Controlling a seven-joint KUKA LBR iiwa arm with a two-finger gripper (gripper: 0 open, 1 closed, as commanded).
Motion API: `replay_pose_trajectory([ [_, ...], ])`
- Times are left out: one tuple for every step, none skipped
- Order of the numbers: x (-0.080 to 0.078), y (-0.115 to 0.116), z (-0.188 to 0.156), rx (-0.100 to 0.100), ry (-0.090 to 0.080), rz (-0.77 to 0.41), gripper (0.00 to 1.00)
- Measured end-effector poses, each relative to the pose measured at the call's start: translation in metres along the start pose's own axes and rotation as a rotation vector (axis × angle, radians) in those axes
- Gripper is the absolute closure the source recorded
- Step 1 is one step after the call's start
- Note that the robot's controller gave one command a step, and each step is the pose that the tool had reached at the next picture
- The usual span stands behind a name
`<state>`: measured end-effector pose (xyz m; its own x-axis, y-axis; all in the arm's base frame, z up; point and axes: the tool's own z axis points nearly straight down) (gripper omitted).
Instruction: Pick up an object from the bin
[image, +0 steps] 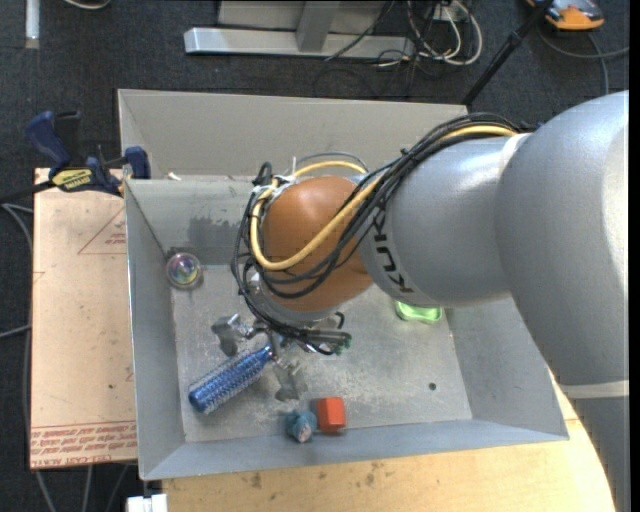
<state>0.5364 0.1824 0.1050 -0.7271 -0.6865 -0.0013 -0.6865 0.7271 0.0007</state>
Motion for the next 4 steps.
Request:
replay_pose_trajectory([
  [0.014,0.000,0.036,-0.001,-0.001,0.010,0.00],
  [0.039,-0.013,0.035,0.000,0.001,-0.192,0.00],
  [0.039,-0.012,0.036,-0.001,0.001,-0.191,1.00],
  [0.037,-0.012,-0.034,0.003,-0.006,-0.188,1.00],
])
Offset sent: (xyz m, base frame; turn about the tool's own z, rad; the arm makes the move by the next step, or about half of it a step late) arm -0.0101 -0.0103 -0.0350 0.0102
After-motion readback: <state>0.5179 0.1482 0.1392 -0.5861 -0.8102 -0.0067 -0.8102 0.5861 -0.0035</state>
